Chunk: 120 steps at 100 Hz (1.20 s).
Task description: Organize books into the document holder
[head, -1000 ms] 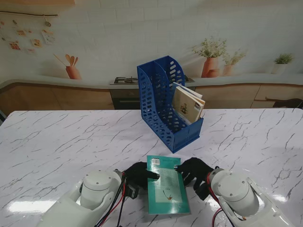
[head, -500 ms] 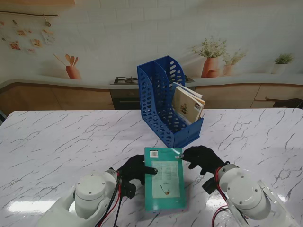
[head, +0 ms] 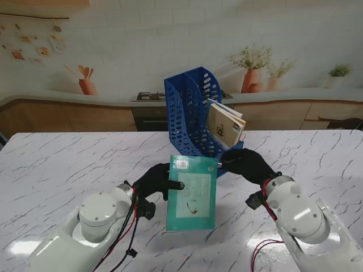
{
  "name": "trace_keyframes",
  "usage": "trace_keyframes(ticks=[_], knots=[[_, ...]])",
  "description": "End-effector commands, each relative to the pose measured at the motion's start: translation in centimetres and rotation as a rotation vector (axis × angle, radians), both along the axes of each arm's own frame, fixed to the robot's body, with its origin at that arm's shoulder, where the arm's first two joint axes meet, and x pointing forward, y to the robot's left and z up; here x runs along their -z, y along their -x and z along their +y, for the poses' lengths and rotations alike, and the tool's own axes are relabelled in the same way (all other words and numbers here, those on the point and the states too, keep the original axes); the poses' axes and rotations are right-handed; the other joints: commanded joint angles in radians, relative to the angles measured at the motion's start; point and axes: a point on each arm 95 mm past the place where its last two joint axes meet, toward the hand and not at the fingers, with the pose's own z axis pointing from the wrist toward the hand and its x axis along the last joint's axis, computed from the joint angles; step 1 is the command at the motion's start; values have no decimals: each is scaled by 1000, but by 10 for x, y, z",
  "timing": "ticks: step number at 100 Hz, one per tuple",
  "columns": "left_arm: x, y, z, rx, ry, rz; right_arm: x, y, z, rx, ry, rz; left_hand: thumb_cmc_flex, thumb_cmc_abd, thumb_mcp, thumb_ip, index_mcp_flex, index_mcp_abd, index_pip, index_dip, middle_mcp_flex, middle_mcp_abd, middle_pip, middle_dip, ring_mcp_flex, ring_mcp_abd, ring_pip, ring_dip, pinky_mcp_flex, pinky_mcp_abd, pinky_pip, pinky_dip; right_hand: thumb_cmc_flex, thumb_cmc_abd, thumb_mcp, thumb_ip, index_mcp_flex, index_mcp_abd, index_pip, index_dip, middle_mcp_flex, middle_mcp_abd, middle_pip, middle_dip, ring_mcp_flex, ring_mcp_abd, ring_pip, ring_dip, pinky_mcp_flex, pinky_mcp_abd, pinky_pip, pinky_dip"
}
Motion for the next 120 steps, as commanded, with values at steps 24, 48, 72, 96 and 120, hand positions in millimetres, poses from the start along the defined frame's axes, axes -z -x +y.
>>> trace_keyframes(ticks=[24,48,72,96,120], knots=[[-44,-14,1,62,8,-128,-25,-30,4,-82,-19,-93,104,13,130,33,40,-194,69,44,55,-41,-22,20,102,-30,36,19,5,-85,74,-14,-62,-42,-2,-22,-50,-75,-48,-19,-31,-69,-64,-27,-60,-68,-75,-26,-43,-138,-82,-33],[-62,-17,-5,140,3,-189,-41,-55,9,-212,18,-194,102,18,126,34,41,-199,64,42,55,-47,-27,28,101,-37,33,21,8,-89,71,-16,-89,-34,-26,-22,-67,-119,-53,-30,-25,-106,-84,-34,-86,-93,-100,-43,-58,-148,-141,-61],[-78,-16,-9,193,6,-238,-50,-75,15,-363,49,-228,107,25,118,35,41,-214,54,52,55,-51,-32,37,97,-44,27,24,2,-91,64,-20,-121,-27,-51,-18,-76,-124,-53,-36,0,-127,-86,-30,-67,-92,-92,-41,-50,-144,-150,-66],[-89,-14,-11,210,-7,-282,-45,-82,16,-478,33,-217,107,28,113,35,42,-217,49,65,56,-57,-36,42,98,-47,23,26,1,-91,62,-21,-133,-39,-64,-13,-45,-138,-33,-32,57,-141,-64,-7,-14,-95,-59,-16,-53,-135,-159,-68],[-96,-15,-11,209,-28,-295,-40,-81,11,-565,26,-178,108,27,113,36,43,-216,43,74,59,-55,-38,46,100,-47,22,28,1,-92,62,-21,-95,-51,-70,-7,36,-164,52,14,173,-137,4,77,107,-110,16,57,1,-130,-118,-35]])
